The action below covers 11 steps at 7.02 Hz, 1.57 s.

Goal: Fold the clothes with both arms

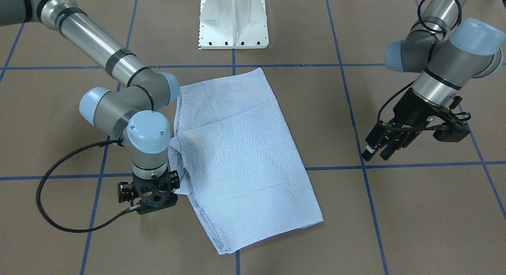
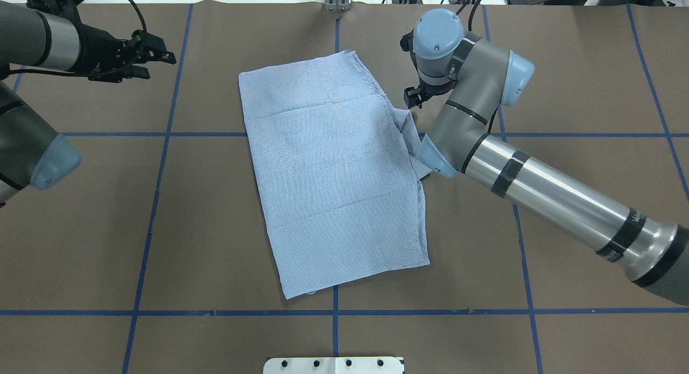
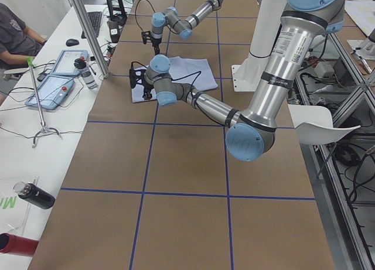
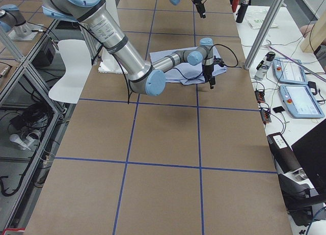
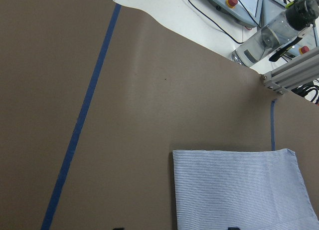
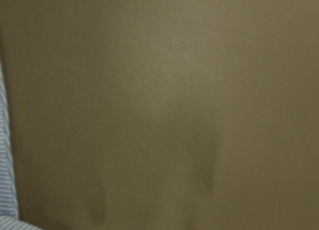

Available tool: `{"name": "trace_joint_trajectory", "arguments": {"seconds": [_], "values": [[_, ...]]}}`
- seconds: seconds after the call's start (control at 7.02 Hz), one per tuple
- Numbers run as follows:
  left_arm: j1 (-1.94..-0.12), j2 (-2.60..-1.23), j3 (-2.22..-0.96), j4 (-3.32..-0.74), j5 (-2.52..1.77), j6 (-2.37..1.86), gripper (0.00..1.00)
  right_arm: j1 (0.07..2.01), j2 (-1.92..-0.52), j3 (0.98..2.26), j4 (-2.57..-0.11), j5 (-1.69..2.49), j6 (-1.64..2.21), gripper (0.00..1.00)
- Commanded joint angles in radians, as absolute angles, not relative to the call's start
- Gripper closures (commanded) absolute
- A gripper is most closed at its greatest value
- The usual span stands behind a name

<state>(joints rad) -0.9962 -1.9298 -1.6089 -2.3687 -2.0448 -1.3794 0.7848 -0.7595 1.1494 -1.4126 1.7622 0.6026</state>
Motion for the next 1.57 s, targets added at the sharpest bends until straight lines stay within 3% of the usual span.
{"name": "trace_joint_trajectory", "arguments": {"seconds": [0.0, 0.57, 0.71, 1.0, 1.43], "values": [[-0.999, -1.93, -1.612, -2.368, -2.045, -1.379, 0.25, 0.799, -0.813, 1.266, -1.407, 1.871, 0.743, 0.0], [-0.999, -1.927, -1.609, -2.368, -2.043, -1.379, 0.25, 0.63, -1.095, 1.743, -1.394, 1.855, 1.463, 0.0], [-0.997, -1.927, -1.608, -2.368, -2.043, -1.379, 0.25, 0.55, -1.11, 1.809, -1.396, 1.763, 1.652, 0.0], [-0.997, -1.927, -1.606, -2.368, -2.043, -1.381, 0.25, 0.387, -1.144, 1.847, -1.397, 1.603, 1.906, 0.01], [-0.997, -1.918, -1.609, -2.368, -2.043, -1.379, 0.25, 0.315, -1.241, 1.893, -1.396, 1.579, 2.095, 0.02]]}}
